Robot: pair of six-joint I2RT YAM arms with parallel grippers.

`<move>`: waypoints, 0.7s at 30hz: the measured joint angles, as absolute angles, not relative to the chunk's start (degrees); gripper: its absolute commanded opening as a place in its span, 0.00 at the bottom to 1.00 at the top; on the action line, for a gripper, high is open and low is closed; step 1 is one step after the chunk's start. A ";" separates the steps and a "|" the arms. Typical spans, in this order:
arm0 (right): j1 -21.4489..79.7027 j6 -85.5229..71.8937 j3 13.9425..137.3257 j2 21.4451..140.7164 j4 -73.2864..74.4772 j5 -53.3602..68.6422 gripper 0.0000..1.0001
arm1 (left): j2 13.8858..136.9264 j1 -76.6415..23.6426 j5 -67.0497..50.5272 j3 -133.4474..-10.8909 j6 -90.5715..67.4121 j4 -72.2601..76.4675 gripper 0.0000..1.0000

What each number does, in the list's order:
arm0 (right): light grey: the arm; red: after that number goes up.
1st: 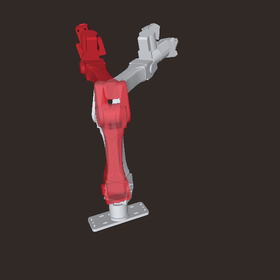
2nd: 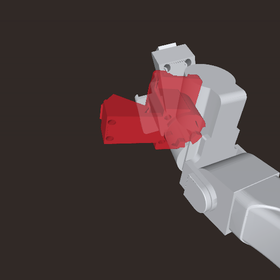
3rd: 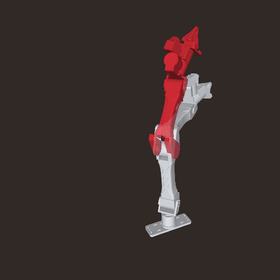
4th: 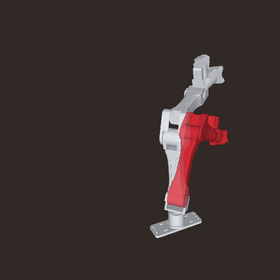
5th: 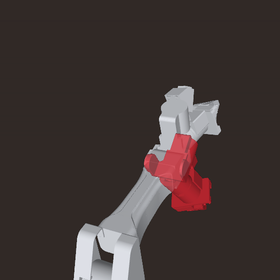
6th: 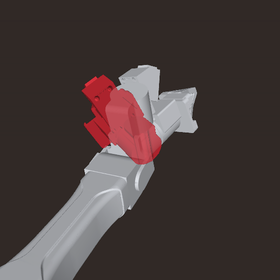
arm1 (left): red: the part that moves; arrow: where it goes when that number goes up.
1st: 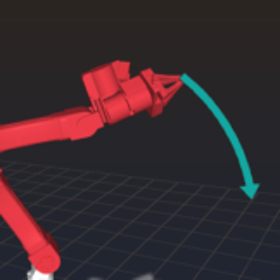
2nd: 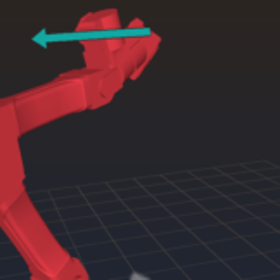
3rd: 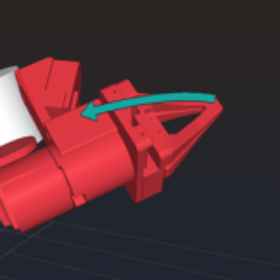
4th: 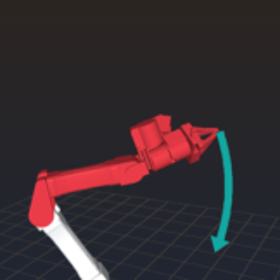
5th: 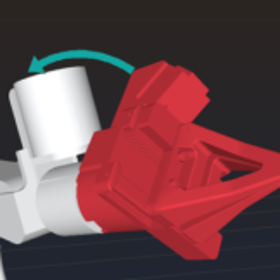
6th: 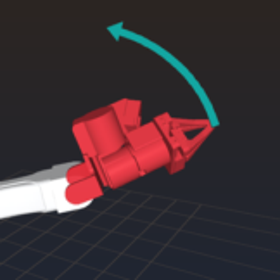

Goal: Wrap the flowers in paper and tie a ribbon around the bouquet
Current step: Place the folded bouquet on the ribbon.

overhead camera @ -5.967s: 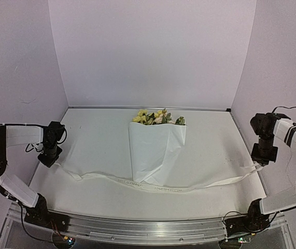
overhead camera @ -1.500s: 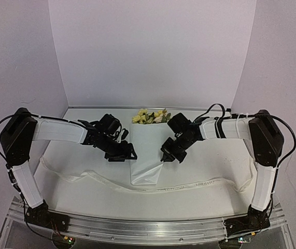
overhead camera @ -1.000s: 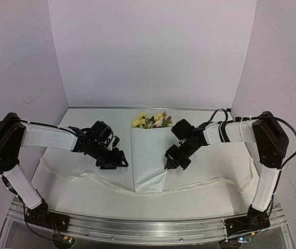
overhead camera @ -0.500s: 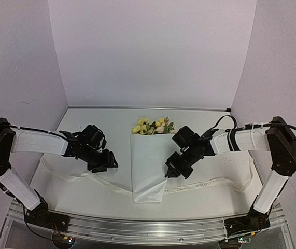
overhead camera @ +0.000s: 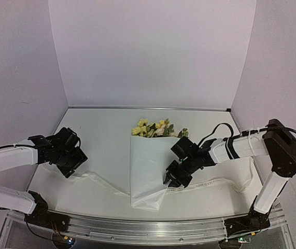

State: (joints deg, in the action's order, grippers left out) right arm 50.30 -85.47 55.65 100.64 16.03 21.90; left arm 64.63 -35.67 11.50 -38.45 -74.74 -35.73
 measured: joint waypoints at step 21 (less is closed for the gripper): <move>44.91 -72.73 44.47 84.57 18.72 17.13 0.86 | 62.65 -18.85 20.39 -29.75 -86.53 -44.74 0.78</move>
